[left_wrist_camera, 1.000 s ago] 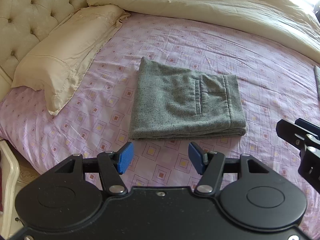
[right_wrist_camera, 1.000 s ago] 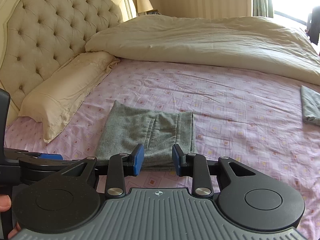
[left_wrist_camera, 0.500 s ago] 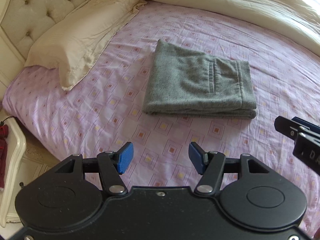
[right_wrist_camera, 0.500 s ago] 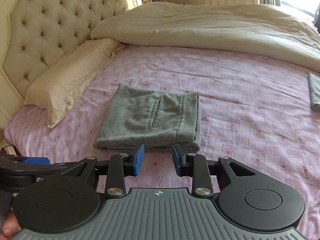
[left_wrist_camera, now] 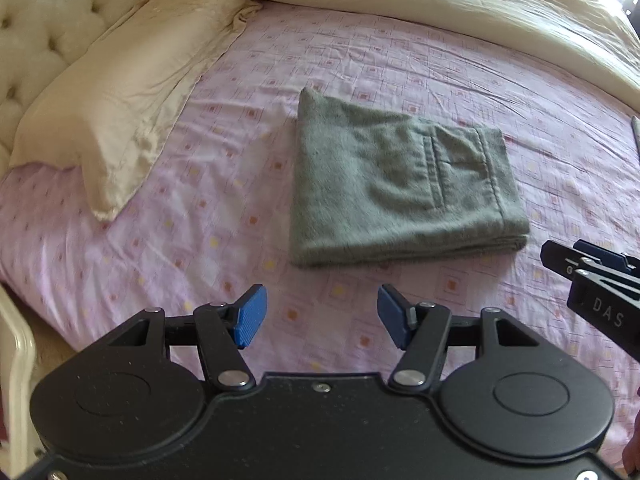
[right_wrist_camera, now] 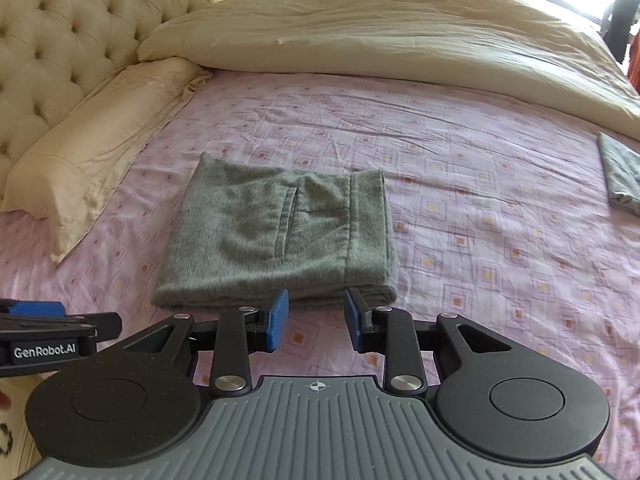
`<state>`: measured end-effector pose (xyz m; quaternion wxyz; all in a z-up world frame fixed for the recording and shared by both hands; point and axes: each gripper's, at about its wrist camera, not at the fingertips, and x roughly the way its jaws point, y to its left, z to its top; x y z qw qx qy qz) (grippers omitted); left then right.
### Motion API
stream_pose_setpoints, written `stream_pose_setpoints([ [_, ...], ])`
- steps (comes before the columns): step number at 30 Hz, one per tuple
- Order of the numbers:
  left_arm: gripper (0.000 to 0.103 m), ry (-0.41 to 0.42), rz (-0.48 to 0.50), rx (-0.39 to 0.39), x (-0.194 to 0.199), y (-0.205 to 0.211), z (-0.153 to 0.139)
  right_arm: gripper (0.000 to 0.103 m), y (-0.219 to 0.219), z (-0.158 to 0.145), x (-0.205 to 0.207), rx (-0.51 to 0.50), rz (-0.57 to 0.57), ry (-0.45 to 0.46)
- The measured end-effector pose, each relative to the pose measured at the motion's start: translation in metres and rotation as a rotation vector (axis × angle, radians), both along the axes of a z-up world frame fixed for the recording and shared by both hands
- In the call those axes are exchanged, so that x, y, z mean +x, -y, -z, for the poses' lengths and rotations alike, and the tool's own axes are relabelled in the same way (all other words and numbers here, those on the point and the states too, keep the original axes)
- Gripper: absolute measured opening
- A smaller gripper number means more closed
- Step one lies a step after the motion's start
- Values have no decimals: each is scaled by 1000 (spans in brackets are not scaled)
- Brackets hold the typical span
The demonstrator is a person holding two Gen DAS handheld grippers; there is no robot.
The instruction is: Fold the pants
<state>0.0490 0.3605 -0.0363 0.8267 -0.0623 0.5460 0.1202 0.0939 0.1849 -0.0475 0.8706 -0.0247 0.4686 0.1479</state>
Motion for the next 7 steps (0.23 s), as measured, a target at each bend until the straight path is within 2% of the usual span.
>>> stream_pose_setpoints([
  [3, 65, 14, 97, -32, 13, -17, 3, 30, -19, 6, 6, -1, 42, -19],
  [7, 65, 23, 174, 15, 28, -25, 6, 30, -40, 12, 8, -40, 81, -22],
])
